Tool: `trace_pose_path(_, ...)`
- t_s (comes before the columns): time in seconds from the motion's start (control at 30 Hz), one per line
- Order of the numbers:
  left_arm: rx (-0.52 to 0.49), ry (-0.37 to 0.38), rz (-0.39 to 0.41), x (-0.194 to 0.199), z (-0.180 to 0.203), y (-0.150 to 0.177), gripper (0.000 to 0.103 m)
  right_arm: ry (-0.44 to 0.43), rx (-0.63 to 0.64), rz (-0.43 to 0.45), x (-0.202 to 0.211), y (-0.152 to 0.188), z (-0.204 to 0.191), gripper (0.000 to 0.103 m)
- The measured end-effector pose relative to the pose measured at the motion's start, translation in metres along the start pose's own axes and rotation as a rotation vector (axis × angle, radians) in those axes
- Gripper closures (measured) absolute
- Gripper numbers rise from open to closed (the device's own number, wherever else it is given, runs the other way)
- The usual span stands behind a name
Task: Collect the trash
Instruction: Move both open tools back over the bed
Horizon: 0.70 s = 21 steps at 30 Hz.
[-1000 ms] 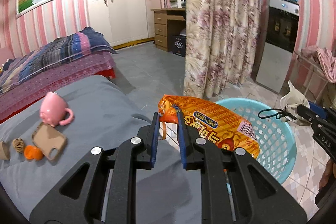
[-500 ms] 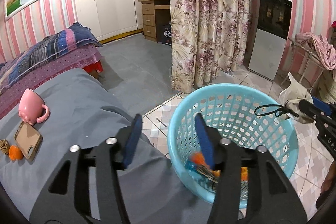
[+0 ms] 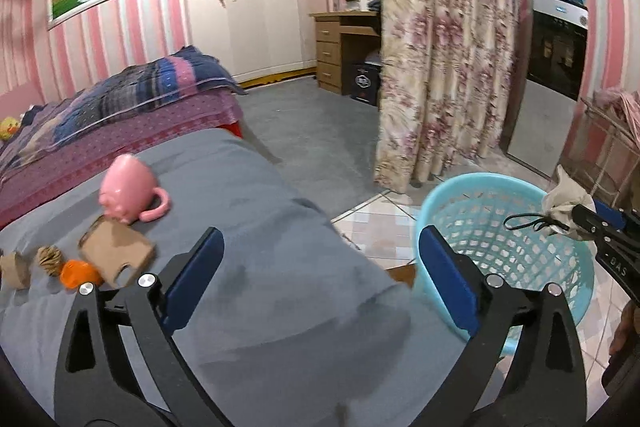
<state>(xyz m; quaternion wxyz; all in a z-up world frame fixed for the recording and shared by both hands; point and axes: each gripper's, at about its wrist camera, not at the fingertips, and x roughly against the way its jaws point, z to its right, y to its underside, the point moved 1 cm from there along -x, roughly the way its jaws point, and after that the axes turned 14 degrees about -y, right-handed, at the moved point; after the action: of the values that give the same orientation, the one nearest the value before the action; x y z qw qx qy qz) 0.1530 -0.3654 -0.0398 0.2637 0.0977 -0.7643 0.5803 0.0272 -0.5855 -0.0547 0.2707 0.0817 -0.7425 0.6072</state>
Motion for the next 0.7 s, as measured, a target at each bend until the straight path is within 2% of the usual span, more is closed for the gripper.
trace_pose_path(0.03,0.012,-0.009,-0.002,0.001,-0.008,0.001,0.008,0.0,0.002,0.005,-0.001,0.0,-0.002,0.052)
trace_pose_path(0.07,0.021,-0.014,-0.003,0.002,-0.013,0.002,0.008,0.002,0.008,0.021,-0.001,-0.002,-0.007,0.032)
trace_pose_path(0.1,0.037,-0.023,-0.005,0.003,-0.022,0.003,0.007,0.002,0.01,0.027,-0.001,-0.002,-0.009,0.023)
trace_pose_path(0.17,0.053,-0.031,-0.01,0.005,-0.034,0.005,0.006,0.008,0.009,0.026,-0.004,-0.003,-0.014,0.022)
trace_pose_path(0.27,0.083,-0.049,-0.024,0.006,-0.054,0.009,0.006,0.03,-0.012,0.027,-0.005,-0.001,-0.02,0.006)
trace_pose_path(0.53,0.12,-0.12,-0.027,0.013,-0.094,0.027,0.006,0.036,-0.062,0.0,-0.014,0.006,-0.033,0.005)
trace_pose_path(0.7,0.132,-0.155,-0.026,0.013,-0.117,0.035,0.006,0.015,-0.034,0.001,-0.019,0.002,-0.06,0.005)
